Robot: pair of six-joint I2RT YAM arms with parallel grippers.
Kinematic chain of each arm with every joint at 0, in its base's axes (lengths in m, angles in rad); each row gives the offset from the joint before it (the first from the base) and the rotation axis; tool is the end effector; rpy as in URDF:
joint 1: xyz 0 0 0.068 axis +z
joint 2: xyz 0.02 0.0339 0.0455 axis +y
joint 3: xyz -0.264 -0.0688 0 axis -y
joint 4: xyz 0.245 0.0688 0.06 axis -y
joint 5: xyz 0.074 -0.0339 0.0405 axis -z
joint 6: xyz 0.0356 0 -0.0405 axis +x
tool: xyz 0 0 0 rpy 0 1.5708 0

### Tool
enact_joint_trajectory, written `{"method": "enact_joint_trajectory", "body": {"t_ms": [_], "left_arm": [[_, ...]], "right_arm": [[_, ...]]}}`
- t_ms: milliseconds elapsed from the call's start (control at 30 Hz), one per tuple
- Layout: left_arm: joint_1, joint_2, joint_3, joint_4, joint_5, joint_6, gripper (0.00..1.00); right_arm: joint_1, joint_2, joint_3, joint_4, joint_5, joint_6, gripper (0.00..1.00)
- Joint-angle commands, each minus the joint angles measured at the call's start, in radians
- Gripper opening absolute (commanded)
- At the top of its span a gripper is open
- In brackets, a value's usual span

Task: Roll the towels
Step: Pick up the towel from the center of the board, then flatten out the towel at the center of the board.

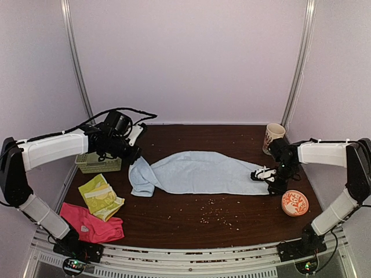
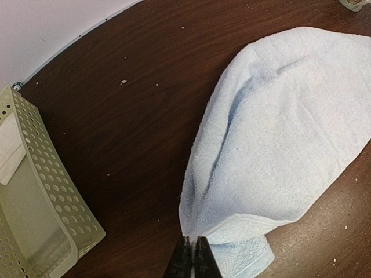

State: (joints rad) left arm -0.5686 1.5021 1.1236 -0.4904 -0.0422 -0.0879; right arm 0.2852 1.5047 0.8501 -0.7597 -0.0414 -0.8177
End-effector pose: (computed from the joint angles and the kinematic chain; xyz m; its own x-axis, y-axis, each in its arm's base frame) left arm 0.2725 -0.1724 0.2584 -0.6862 0.3344 -0.6460 0.4565 0.8894 -0.0246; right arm 0.2400 0.0719 0.1671 -0.4386 -0.8882 -0.1364 -0.8880 0.4517 -0.0858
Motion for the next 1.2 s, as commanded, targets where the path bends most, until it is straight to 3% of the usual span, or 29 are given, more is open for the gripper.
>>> {"method": "enact_joint_trajectory", "body": {"t_ms": [0,133,267,367,467,733,900,1000,1167], "left_arm": [[0.002,-0.026,0.006,0.019,-0.023,0.012,0.00],[0.002,-0.037,-0.011,0.025,-0.034,0.010,0.00],[0.003,-0.041,-0.018,0.030,-0.052,0.010,0.00],[0.004,-0.035,-0.007,0.043,-0.082,0.016,0.00],[0.022,-0.016,0.039,0.046,-0.114,0.016,0.00],[0.110,0.021,0.291,0.106,-0.173,0.043,0.00],[0.116,-0.006,0.422,0.088,-0.172,0.085,0.00],[0.115,-0.099,0.387,0.111,-0.137,0.103,0.00],[0.114,-0.352,0.190,0.194,-0.076,0.150,0.00]], "right_arm": [[0.006,0.035,0.008,0.029,0.034,0.030,0.35],[0.006,0.020,-0.007,0.043,0.041,0.032,0.28],[0.005,0.005,0.012,0.045,0.057,0.038,0.08],[-0.006,0.000,0.049,0.065,0.092,0.042,0.01],[-0.035,0.009,0.147,0.081,0.095,0.081,0.00],[-0.141,0.134,0.610,0.048,0.055,0.195,0.00],[-0.226,0.170,0.866,-0.058,-0.122,0.246,0.00],[-0.245,0.090,0.845,-0.053,-0.184,0.236,0.00],[-0.258,-0.130,0.675,0.008,-0.242,0.210,0.00]]}}
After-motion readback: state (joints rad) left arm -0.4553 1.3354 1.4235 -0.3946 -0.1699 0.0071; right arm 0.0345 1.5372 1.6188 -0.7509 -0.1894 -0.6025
